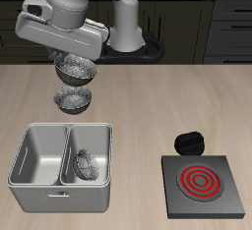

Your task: Place the smallest bowl in the left side of the drainer and the medium bowl in the right side

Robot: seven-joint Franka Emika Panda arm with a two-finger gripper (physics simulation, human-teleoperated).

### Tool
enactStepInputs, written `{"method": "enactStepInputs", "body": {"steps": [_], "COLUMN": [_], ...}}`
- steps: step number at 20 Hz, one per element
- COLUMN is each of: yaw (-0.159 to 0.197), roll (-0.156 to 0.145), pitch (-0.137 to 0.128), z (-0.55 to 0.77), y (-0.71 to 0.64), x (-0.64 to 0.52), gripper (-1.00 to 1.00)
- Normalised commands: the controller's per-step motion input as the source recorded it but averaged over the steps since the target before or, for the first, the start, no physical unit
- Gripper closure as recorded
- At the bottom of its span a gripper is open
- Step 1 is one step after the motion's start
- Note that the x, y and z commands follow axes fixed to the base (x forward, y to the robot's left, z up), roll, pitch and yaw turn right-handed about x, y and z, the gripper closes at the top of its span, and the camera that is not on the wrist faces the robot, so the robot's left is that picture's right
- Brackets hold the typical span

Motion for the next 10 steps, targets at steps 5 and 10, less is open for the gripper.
{"method": "enactStepInputs", "body": {"steps": [5,10], "yaw": [0.026,-0.006], "roll": [0.005,-0.060], "pitch": [0.001,-0.002], "z": [-0.05,-0.02], "y": [-0.02,-0.32], "x": [0.24,0.36], "gripper": [1.00,1.00]}}
